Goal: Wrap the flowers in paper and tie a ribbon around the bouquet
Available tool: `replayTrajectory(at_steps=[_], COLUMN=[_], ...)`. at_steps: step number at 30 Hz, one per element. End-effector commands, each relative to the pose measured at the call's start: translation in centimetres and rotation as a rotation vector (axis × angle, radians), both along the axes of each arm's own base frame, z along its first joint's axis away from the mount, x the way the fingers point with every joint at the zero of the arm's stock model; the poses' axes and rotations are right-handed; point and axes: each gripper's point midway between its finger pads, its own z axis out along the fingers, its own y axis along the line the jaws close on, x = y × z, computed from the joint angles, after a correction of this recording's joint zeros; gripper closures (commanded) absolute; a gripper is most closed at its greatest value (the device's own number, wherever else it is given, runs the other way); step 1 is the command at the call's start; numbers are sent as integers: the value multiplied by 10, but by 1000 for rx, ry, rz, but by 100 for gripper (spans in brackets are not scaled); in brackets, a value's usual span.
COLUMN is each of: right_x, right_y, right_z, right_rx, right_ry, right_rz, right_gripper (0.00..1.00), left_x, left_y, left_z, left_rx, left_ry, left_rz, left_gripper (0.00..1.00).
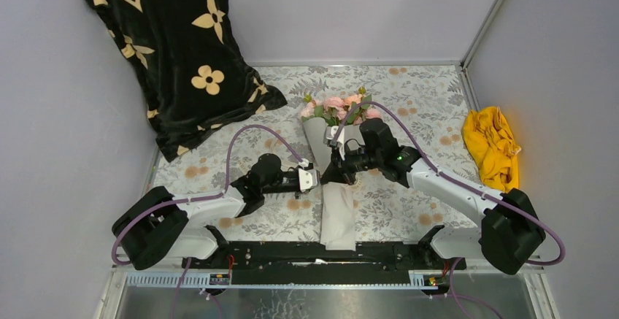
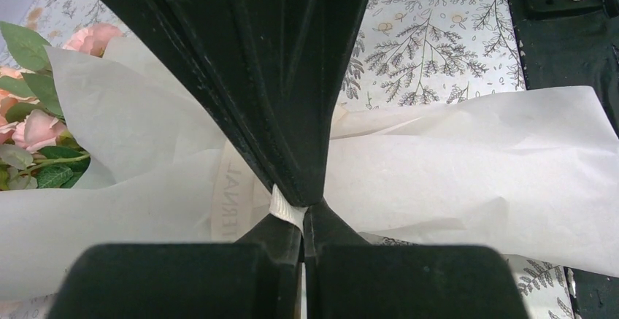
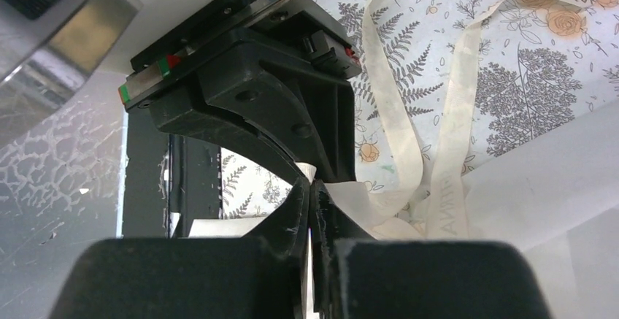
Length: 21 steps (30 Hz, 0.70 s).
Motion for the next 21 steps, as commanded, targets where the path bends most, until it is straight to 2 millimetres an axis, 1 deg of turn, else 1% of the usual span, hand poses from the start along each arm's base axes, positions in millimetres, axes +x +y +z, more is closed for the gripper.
replayTrajectory(at_steps=[1,2,3,4,6,8,9,11,12,13,14,15,17,18,21], right_x=[13,13,15,16,19,20,20,24,24,25,25,26,26,26,26], right_y=[2,1,-1,-3,-6,-8,-9,-6,-6,-5,-5,-4,-4,-4,-5], right_z=[20,19,17,15,12,10,9,13,14,14,13,13,11,11,11], right_rx=[37,34,28,22,15,12,10,34,38,43,43,42,39,38,38], right_ry=[-40,-39,-37,-35,-26,-17,-13,-40,-44,-48,-48,-51,-51,-52,-55], right_rz=[-50,-58,-72,-82,-104,-113,-116,-116,-116,-111,-108,-105,-104,-101,-101], right_gripper=[100,100,100,100,100,100,100,100,100,100,100,100,100,100,100], left_x=[0,0,1,1,7,10,12,21,28,45,55,65,85,96,133], left_y=[0,1,3,7,16,31,42,68,85,136,152,167,186,189,189], left_z=[7,5,4,1,4,1,-1,-5,-9,-31,-39,-56,-74,-80,-94], left_rx=[1,24,48,82,157,274,341,450,505,709,784,866,974,1006,1025], left_ry=[-15,-9,-8,-4,-18,-25,-12,6,20,37,34,53,43,24,-34], left_rz=[-2,-3,1,4,-3,-24,-34,-61,-72,-133,-152,-182,-222,-227,-178], left_gripper=[100,100,88,70,40,24,20,15,14,16,17,18,17,17,17])
